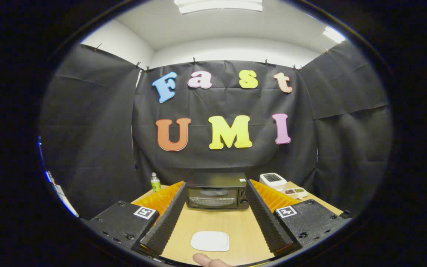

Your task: Open the toaster oven, put the food inside, and close the toaster oven door.

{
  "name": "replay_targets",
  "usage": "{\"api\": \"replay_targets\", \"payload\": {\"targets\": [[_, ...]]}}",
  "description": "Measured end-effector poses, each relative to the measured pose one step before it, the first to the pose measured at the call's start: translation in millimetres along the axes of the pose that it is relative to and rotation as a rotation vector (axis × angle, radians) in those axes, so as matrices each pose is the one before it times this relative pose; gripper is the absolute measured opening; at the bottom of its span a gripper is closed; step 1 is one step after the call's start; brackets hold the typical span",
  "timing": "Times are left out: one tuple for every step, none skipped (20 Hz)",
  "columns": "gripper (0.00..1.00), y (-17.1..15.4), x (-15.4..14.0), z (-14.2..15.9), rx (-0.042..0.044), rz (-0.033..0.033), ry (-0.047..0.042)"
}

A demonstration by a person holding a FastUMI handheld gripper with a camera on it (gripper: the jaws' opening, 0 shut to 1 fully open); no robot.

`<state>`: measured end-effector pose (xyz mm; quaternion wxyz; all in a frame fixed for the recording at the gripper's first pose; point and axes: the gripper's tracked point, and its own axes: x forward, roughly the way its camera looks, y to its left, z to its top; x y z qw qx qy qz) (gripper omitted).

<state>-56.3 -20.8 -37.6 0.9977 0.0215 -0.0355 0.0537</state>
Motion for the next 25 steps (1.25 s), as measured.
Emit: {"api": "replay_targets", "payload": {"targets": [[1.00,2.58,-0.07,-0.11,-0.00323,0.00387,-0.00038],[1.00,1.80,-1.03,-0.29,-0.00570,0.00493,-0.00124],[1.00,3.38,0.12,-0.23,-0.00596,0.00730,-0.00097],[1.00,1.61,0.06,-1.23,-0.00194,0.00315,0.00154],[1.00,2.19,-0.41,-1.17,-0.00111,0.00211,0.00220],[1.00,0.35,-0.40,-0.45,0.00066,-0.00211,0.00277],[1.00,0.79,0.59,0.90,-0.00530,-0.00093,0.00091],[1.00,-1.26,0.44,1.67,-0.00273,-0.00666,0.00064],[1.00,-2.21,-1.25,1.60,0.00516,-0.01118,-0.00474],[1.00,-1.20,-0.47,2.75,0.01011,-0.00641,-0.01251],[1.00,-1.06,-0.02,-0.39,0.00779,-0.00424,-0.00027],[1.00,0.11,0.26,-0.46,0.00246,0.00431,0.00242],[1.00,0.90,-0.52,0.20,-0.00259,0.00819,0.00011],[1.00,-0.32,-0.37,1.27,-0.00477,0.00664,-0.00226],[1.00,-1.54,-1.37,0.78,-0.00126,-0.00082,-0.00392],[1.00,-1.35,-0.49,1.08,-0.00031,-0.00390,-0.00413],[1.00,0.71,-1.20,0.83,-0.00147,-0.00027,-0.00409],[1.00,0.86,-0.54,-0.13,-0.00182,0.00009,0.00089],[1.00,1.56,-1.18,-0.55,-0.00179,0.00482,0.00083],[1.00,1.56,-0.73,-0.37,0.00122,0.00542,-0.00178],[1.00,1.33,-0.34,1.26,-0.00130,0.00782,-0.00407],[1.00,0.03,-0.35,1.31,-0.00417,0.00441,-0.00413],[1.00,-3.28,-0.32,-1.61,-0.00198,-0.00598,0.00272],[1.00,-3.36,-0.67,-1.11,0.00512,-0.01107,-0.00038],[1.00,-0.34,0.94,-0.13,0.00655,-0.00587,-0.00122]]}}
